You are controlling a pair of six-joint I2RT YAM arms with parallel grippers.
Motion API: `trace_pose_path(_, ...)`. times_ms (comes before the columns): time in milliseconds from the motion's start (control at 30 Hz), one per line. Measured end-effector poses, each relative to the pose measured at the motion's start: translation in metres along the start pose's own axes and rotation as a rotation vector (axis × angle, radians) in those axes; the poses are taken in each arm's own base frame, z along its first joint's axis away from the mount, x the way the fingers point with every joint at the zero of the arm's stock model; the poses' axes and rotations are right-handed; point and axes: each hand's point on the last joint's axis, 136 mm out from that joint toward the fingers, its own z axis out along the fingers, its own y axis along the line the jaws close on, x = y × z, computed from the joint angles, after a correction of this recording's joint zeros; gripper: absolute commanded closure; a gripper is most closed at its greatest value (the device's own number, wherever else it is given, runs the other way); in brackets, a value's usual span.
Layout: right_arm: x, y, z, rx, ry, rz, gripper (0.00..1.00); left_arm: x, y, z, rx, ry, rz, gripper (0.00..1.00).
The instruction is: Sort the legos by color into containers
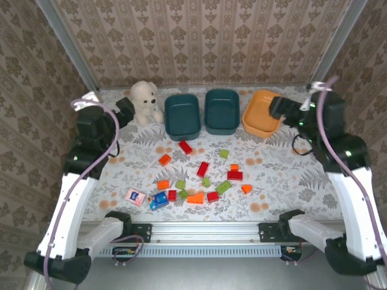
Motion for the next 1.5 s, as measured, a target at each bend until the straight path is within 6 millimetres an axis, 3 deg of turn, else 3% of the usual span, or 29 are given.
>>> trace_pose_path(67,0.042,0.012,0.012,0.004,0.163,-0.053,0.11,0.027,-0.014,0.007,0.037,0.106,0.041,0.0)
trace_pose_path(167,0.104,0.017,0.013,0.016,0.362,-0.115,0.14,0.066,-0.037,0.002,0.112,0.238,0.116,0.0)
trace_pose_path(333,0.197,-0.014,0.018,0.149,0.628,-0.111,0.22,0.114,-0.065,-0.016,0.244,0.372,0.202,0.0)
trace_pose_path(433,0.245,-0.03,0.025,0.214,0.737,-0.069,0.21,0.151,-0.068,-0.021,0.28,0.455,0.247,0.0)
trace_pose_path(600,0.3,-0.047,0.045,0.282,0.819,0.085,0.21,0.209,-0.07,-0.033,0.331,0.583,0.323,0.0)
trace_pose_path(767,0.325,-0.052,0.067,0.319,0.821,0.261,0.23,0.233,-0.085,-0.04,0.375,0.628,0.346,0.01)
trace_pose_path(1033,0.362,-0.065,0.084,0.387,0.82,0.496,0.25,0.24,-0.097,-0.045,0.413,0.633,0.349,0.01)
trace_pose_path(1167,0.368,-0.063,0.09,0.391,0.82,0.547,0.26,0.238,-0.099,-0.045,0.419,0.625,0.345,0.01)
trace_pose_path(1500,0.378,-0.056,0.099,0.389,0.833,0.629,0.4,0.241,-0.1,-0.042,0.417,0.629,0.347,0.02)
